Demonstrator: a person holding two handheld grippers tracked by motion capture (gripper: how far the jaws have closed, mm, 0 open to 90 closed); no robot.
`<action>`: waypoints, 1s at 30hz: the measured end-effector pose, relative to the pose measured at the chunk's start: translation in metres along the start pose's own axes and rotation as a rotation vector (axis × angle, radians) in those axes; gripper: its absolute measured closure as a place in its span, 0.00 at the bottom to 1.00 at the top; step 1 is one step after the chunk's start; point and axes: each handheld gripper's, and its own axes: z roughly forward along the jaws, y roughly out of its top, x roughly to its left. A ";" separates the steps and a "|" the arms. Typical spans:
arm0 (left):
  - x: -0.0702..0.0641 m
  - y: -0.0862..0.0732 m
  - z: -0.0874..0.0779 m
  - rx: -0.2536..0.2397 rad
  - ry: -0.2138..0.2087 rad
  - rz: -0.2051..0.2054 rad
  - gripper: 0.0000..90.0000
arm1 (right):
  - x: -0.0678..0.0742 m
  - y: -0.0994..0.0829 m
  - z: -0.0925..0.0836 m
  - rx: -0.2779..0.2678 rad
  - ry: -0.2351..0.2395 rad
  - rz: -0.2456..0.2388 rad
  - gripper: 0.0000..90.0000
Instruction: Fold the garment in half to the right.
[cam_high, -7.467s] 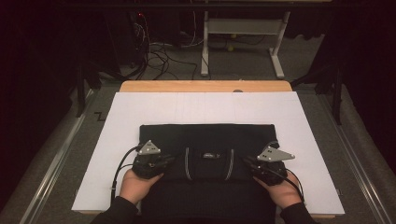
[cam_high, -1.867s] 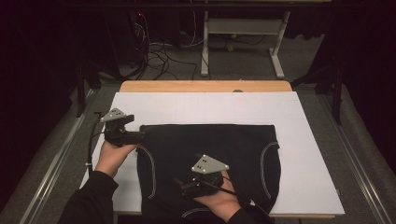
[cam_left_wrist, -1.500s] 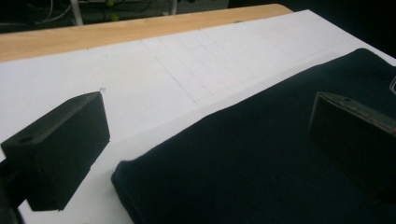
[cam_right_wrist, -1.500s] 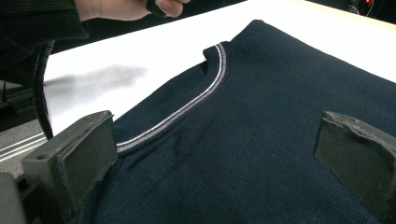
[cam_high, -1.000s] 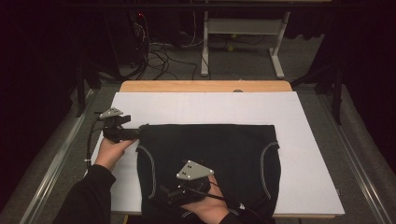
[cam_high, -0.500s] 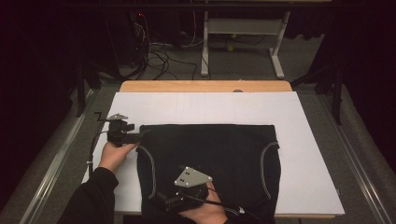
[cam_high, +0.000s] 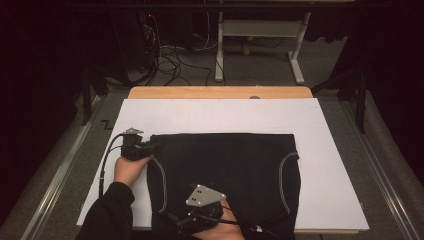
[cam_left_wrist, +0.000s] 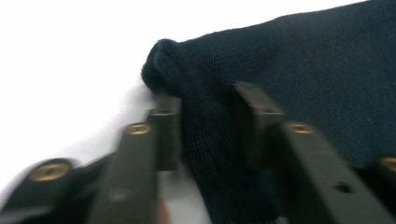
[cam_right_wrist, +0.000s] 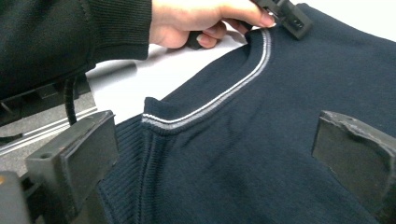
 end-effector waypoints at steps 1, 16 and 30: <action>-0.001 0.000 0.000 0.001 0.003 0.001 0.75 | 0.001 0.000 0.001 0.004 0.003 -0.001 0.04; 0.000 -0.002 0.000 -0.005 -0.012 0.000 0.81 | 0.027 0.009 0.036 0.188 0.099 -0.031 0.29; -0.003 -0.003 -0.001 -0.007 0.004 0.005 0.81 | 0.053 0.021 0.070 0.302 0.049 -0.116 0.25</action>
